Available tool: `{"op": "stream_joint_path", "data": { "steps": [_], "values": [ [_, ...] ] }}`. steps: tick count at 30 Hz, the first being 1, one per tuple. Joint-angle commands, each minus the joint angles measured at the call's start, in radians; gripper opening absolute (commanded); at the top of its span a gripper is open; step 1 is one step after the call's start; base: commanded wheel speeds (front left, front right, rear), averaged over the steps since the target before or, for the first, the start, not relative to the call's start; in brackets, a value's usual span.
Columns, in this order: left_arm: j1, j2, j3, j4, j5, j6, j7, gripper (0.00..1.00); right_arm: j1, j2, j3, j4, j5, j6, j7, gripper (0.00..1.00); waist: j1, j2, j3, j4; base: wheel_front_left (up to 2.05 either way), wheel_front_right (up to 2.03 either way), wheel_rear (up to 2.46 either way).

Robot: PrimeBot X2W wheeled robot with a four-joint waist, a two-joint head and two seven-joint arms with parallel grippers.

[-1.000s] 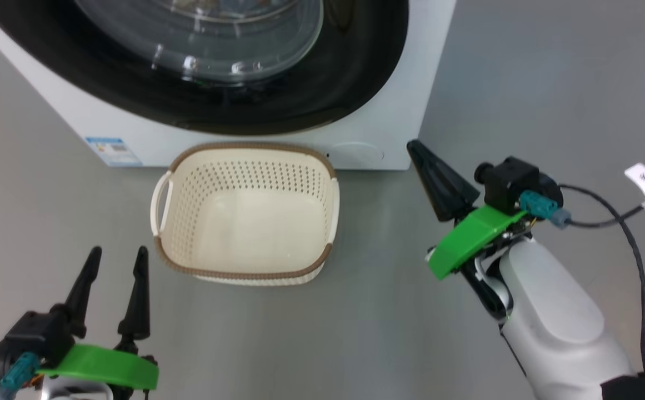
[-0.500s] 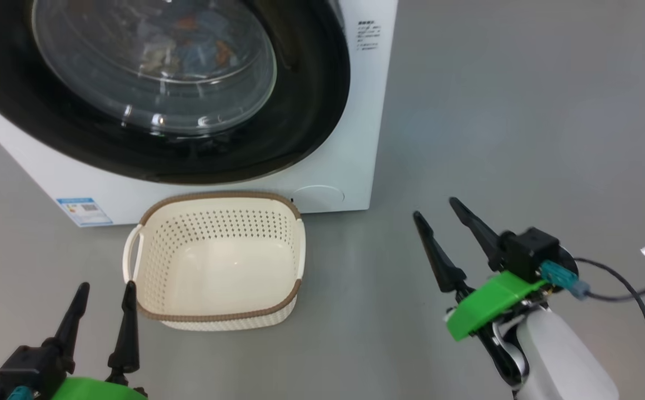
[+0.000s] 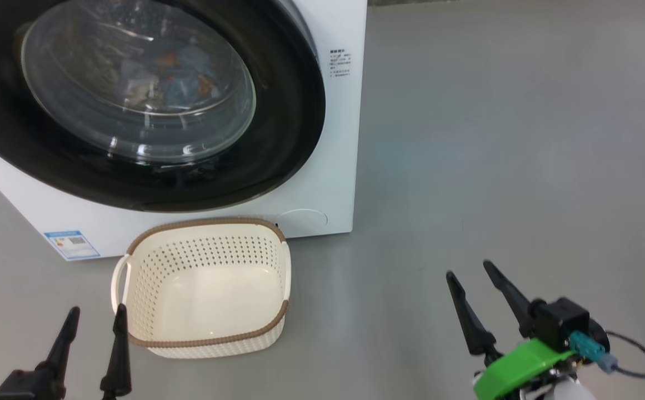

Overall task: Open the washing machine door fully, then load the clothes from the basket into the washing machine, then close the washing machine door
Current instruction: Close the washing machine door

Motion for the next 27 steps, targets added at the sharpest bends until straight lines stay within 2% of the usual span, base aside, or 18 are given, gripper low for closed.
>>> {"op": "stream_joint_path", "data": {
  "steps": [1,14,27],
  "values": [
    [-0.006,0.013,0.040,-0.029,0.014,-0.002,-0.006,1.00,0.017,0.008,0.013,-0.033,-0.017,-0.006,-0.005,1.00,-0.0001,0.0000,-0.014,-0.003,0.00,0.00,0.00],
    [0.078,0.007,0.052,-0.056,0.027,-0.002,-0.006,1.00,0.171,0.038,-0.095,-0.137,-0.064,-0.006,-0.005,1.00,-0.0001,0.0000,-0.041,0.005,0.00,0.00,0.00],
    [0.093,0.004,0.049,-0.068,0.032,-0.002,-0.006,1.00,0.209,0.047,-0.146,-0.188,-0.077,-0.006,-0.005,1.00,-0.0001,0.0000,-0.040,-0.002,0.00,0.00,0.00]
  ]
}}
